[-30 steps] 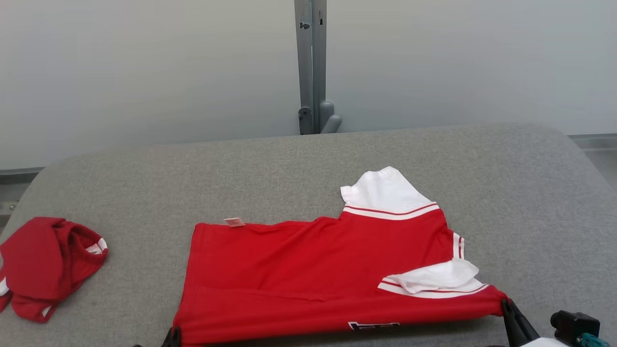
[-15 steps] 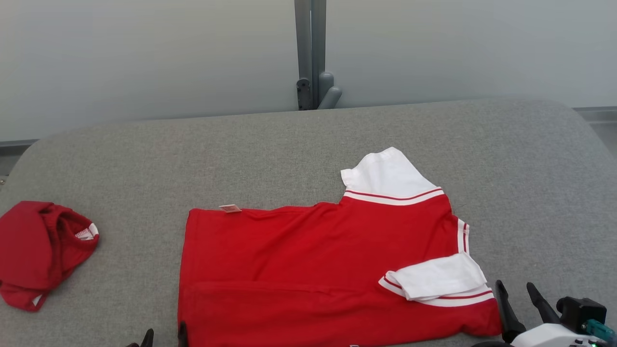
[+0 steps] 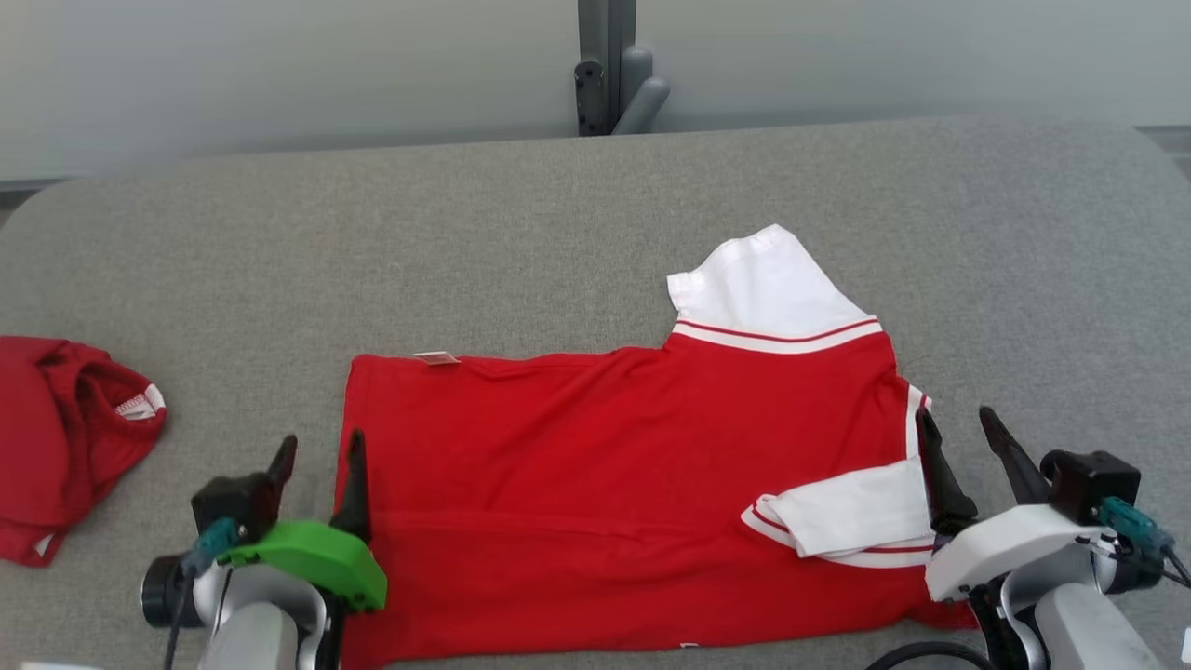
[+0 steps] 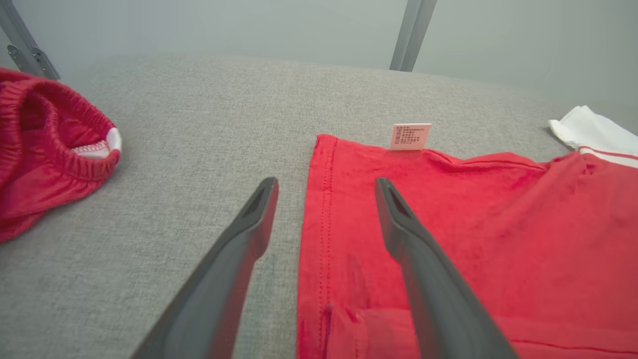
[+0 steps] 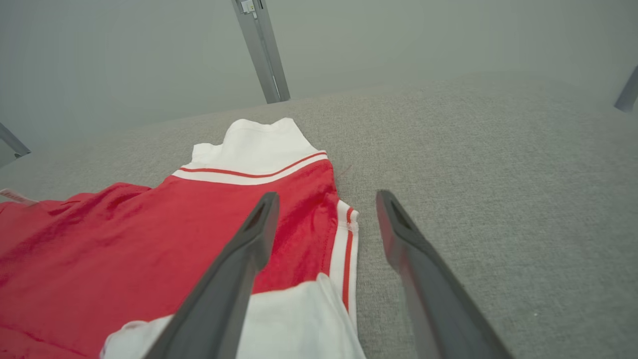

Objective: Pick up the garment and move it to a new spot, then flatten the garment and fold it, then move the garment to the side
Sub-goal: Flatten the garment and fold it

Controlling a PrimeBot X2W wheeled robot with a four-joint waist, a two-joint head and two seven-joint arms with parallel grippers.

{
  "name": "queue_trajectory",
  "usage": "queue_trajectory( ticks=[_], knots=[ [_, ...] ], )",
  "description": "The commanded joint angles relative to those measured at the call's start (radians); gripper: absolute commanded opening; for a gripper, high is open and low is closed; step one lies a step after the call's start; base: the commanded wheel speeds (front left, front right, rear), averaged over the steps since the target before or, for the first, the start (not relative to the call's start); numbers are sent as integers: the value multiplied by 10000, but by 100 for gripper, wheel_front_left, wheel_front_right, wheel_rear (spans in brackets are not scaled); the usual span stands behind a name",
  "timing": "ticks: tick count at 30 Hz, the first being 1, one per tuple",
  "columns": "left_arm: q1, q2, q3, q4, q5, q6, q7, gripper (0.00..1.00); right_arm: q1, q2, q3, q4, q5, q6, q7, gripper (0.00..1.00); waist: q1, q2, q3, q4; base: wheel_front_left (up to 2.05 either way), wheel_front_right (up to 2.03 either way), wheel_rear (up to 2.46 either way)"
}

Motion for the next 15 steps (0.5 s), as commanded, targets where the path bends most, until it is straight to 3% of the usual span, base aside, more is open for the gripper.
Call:
queue_trajectory(
  ticks=[1,8,15],
  knots=[
    [-485,81,124,198,-131,-49,2,100,-250,19,62,-80,24,-15,-28,100,0,0,603,-10,0,0,0],
    [-2372,355,-25,1536,-165,-165,2,100,-1150,-156,462,-142,60,-15,-28,100,0,0,1480,-224,0,0,0],
    [-3271,405,-410,2613,-448,-181,2,100,-1693,-210,731,-109,70,-15,-28,100,0,0,1901,-373,0,0,0]
  ],
)
